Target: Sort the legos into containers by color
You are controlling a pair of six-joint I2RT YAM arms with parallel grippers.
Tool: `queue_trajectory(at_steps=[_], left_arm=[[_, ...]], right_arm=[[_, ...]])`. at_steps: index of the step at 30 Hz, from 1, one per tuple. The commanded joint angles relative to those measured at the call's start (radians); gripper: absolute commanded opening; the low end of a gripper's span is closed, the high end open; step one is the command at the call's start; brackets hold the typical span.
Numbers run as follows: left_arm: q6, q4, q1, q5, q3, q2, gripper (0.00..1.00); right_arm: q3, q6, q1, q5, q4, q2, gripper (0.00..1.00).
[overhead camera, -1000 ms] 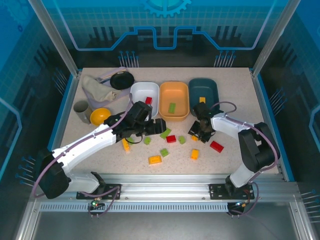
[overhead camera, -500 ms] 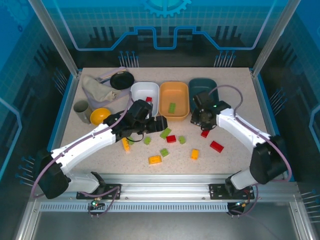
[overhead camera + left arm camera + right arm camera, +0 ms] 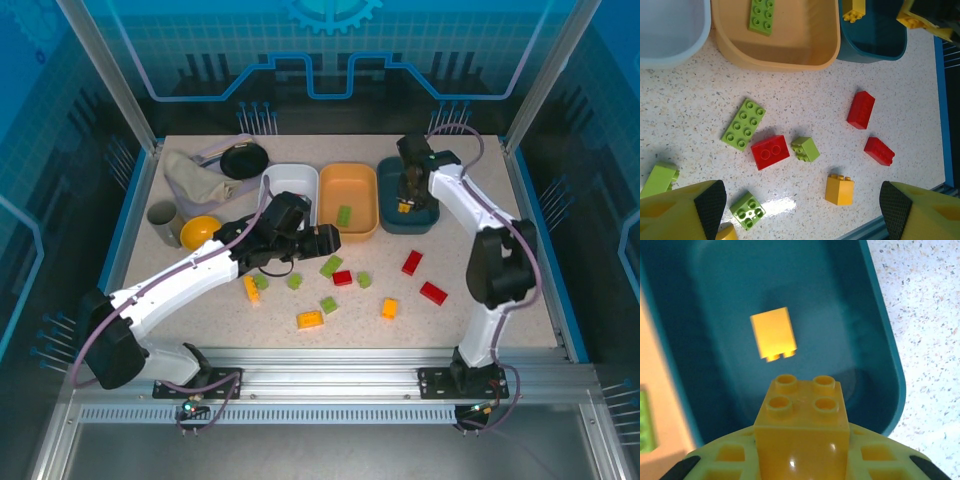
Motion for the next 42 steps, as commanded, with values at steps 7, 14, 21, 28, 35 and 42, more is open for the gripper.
queue_trajectory(at_steps=[7,14,21,28,35,42], left_arm=[[-0.023,-0.042,-0.01,-0.032,-0.007,-0.031,0.84],[-0.041,-0.111,-0.01,-0.07,-0.02,-0.038,0.84],[-0.05,-0.2,0.012,-0.11,0.002,-0.023,0.84],[-0.092,-0.291,0.096,-0.091,-0.011,0.002,0.84],[-0.202,-0.321,0.14,-0.059,-0.036,0.035,0.84],[-0.417,-0.291,0.149,0.043,-0.05,0.176,0.81]], right_arm=[[0.234,-0.054,-0.062,0.02,-0.178,0.27,0.25],[0.237,-0.05,-0.053,-0.002,-0.168,0.254,0.54],[0.266,-0.039,-0.026,-0.019,-0.194,0.117,0.64],[-0.008,-0.147,0.1,-0.07,0.037,-0.258,0.68],[-0.547,-0.226,0.271,-0.361,0.369,-0.68,0.7],[-0.748,-0.174,0.425,-0.417,0.343,-0.812,0.7]])
